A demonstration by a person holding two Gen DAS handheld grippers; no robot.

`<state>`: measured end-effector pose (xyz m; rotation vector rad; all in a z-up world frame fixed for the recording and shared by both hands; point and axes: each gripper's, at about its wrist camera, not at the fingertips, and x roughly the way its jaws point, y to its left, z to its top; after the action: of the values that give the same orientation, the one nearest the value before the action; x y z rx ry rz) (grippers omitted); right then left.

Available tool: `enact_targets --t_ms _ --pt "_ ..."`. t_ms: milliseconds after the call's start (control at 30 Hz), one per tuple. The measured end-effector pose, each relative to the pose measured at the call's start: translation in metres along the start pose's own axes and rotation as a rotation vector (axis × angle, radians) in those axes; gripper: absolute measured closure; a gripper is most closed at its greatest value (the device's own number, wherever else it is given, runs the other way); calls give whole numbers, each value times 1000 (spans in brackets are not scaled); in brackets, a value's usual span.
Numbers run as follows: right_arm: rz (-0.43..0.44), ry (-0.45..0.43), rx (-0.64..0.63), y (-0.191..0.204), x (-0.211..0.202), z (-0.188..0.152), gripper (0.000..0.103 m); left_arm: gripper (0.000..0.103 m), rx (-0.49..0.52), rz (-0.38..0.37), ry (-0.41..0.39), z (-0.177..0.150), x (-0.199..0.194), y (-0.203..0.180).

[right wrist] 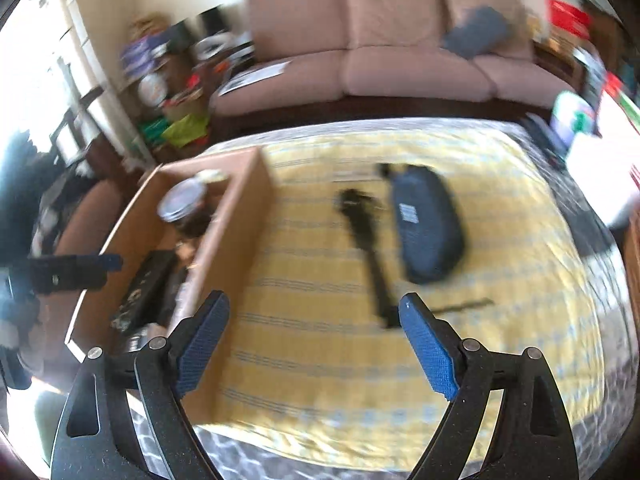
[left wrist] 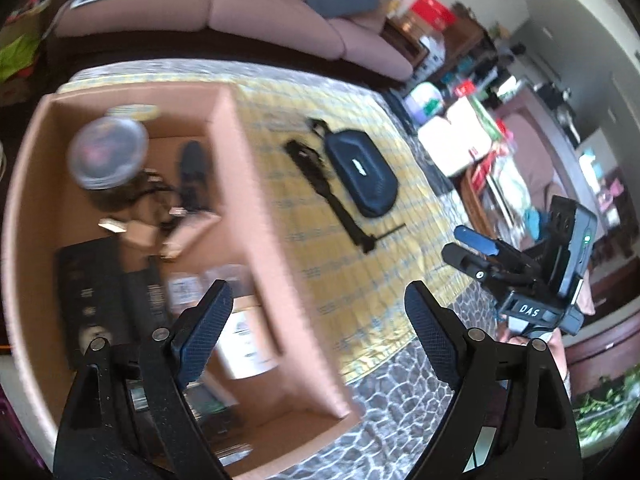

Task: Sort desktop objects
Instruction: 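Move both tools back over the cloth toward the hairbrush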

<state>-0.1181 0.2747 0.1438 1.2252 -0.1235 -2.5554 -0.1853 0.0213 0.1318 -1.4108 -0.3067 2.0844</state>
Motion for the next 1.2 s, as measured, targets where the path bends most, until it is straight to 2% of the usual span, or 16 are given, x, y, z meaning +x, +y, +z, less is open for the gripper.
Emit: enact_targets --t_ms 133,267,533,700,767,900,933,1000,1100,1200 --pt "-37 -25 65 -47 -15 -15 9 17 -24 -45 45 10 37 -30" --pt "-40 -43 97 -75 -20 -27 6 17 -48 -41 67 24 74 -51" --pt "-63 -39 117 -120 0 -41 6 17 -37 149 81 61 163 -73" --pt "-72 -22 99 -138 20 -48 6 18 -18 272 108 71 221 -69" --pt "-65 -10 102 -144 27 -50 6 10 -24 278 109 73 237 -66" --pt "-81 4 78 -152 37 -51 6 9 -30 255 73 74 245 -67" --pt "-76 1 79 -153 39 -50 6 10 -35 256 70 75 245 -67" --pt "-65 -1 77 -153 42 -49 6 21 -67 235 63 73 242 -66" --pt "-49 1 78 -153 46 -47 6 22 -141 192 14 70 232 -55" --pt "4 2 139 -156 50 -47 6 23 -106 230 15 67 239 -53"
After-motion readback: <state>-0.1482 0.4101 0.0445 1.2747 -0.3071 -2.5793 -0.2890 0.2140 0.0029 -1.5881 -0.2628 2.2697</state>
